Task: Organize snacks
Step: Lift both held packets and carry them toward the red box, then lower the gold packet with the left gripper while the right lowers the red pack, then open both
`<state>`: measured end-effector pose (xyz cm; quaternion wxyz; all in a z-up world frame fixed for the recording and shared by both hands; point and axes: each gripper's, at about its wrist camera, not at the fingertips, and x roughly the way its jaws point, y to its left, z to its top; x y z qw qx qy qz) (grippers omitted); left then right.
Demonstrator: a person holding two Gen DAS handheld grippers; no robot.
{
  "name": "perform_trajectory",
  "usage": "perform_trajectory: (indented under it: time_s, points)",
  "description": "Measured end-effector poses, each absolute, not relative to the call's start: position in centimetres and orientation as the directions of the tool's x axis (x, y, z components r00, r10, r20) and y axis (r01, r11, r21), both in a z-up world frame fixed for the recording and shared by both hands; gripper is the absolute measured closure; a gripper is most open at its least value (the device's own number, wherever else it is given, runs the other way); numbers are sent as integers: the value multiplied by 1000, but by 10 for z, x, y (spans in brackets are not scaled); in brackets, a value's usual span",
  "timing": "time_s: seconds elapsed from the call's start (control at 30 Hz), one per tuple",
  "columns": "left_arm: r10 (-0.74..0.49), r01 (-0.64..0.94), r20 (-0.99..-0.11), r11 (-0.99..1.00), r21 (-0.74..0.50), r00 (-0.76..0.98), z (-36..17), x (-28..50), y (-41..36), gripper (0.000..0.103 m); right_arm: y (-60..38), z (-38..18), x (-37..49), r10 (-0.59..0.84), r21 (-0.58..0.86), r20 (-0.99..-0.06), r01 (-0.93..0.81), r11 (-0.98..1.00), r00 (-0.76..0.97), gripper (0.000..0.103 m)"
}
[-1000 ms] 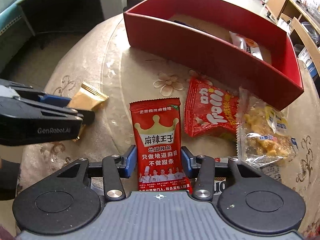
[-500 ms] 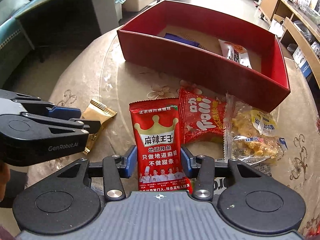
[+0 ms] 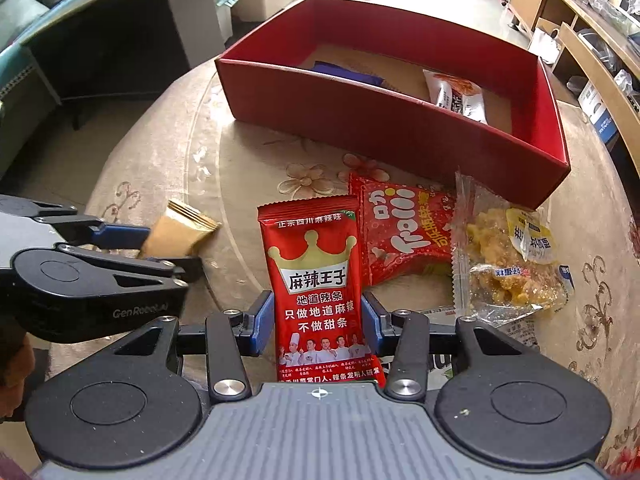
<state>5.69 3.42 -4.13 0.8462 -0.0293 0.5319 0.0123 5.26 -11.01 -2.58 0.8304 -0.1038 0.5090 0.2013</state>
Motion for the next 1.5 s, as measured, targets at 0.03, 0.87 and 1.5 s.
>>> perform_trajectory:
  time_s: [0.03,0.87,1.5]
  points:
    - [-10,-53,-901,998,-37,434,-41,57,35,68,-110,-25,53,230,34,-886,-440,898,402,50]
    - [28,-6,-840,1000,29,541,-8,51,19,68,-115,0,56,247,23,-839,-422,906,485,50]
    - [7,-4,-774,1000,6,633,40,107,4,68,-131,39,98,236,21,-766,-343,939,598,50]
